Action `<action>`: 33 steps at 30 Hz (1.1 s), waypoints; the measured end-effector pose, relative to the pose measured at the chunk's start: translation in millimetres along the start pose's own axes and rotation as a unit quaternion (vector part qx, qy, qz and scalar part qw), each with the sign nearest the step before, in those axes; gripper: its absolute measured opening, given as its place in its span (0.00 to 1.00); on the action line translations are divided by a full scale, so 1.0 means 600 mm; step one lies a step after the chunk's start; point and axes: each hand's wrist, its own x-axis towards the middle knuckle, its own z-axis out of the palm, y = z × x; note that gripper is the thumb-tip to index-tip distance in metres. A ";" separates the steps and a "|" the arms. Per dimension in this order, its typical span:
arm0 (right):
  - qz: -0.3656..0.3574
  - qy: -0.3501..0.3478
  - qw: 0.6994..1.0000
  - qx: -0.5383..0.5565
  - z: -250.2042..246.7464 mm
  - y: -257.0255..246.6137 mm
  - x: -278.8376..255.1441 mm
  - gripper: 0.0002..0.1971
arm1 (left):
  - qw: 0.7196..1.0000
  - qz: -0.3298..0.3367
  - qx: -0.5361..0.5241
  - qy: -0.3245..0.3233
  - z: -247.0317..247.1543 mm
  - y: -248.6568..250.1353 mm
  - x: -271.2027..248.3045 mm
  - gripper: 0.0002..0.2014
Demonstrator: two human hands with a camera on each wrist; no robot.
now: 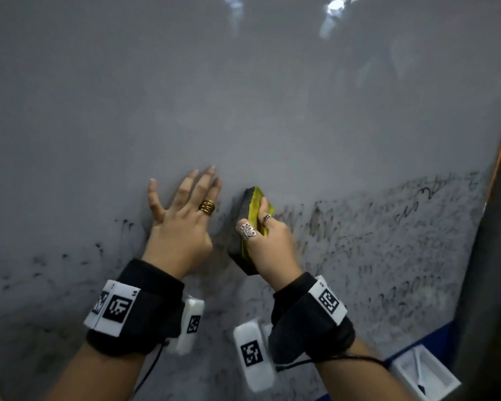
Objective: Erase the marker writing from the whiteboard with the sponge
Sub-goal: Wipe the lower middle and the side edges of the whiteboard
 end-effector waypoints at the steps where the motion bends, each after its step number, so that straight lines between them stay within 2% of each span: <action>1: -0.001 -0.007 1.000 -0.004 -0.002 0.000 0.002 0.34 | 1.000 0.011 -0.004 -0.001 0.000 -0.010 -0.002 0.41; 4: -0.003 0.008 1.000 -0.003 -0.030 0.005 0.005 0.32 | 1.000 0.004 -0.011 0.001 -0.007 -0.037 -0.021 0.41; 7: -0.008 0.075 0.992 -0.100 -0.040 0.009 -0.003 0.35 | 0.998 -0.046 -0.025 0.033 -0.014 -0.063 -0.060 0.39; 9: -0.010 0.094 0.987 -0.129 -0.028 0.009 -0.011 0.38 | 0.990 -0.111 -0.049 0.072 -0.018 -0.082 -0.090 0.37; 12: -0.025 0.103 0.989 -0.108 -0.007 0.015 -0.014 0.39 | 0.963 -0.222 -0.069 0.136 -0.017 -0.116 -0.134 0.35; 16: -0.036 0.107 0.989 -0.095 0.005 0.022 -0.013 0.39 | 0.927 -0.330 -0.045 0.172 -0.007 -0.172 -0.181 0.35; 19: -0.048 0.128 0.984 -0.113 0.018 0.024 -0.013 0.42 | 0.918 -0.357 -0.019 0.171 0.003 -0.202 -0.204 0.33; 22: -0.053 0.134 0.984 -0.108 0.030 0.023 -0.008 0.44 | 0.901 -0.389 -0.039 0.188 0.012 -0.222 -0.212 0.33; 27: -0.058 0.134 0.985 -0.095 0.056 0.019 -0.011 0.43 | 0.842 -0.448 -0.192 0.233 0.016 -0.238 -0.215 0.40; 30: -0.092 0.123 0.983 -0.098 0.087 0.002 -0.031 0.47 | 0.822 -0.447 -0.244 0.255 0.011 -0.241 -0.209 0.44; 33: -0.122 0.091 0.982 -0.116 0.133 -0.014 -0.053 0.47 | 0.809 -0.439 -0.296 0.257 0.010 -0.245 -0.210 0.45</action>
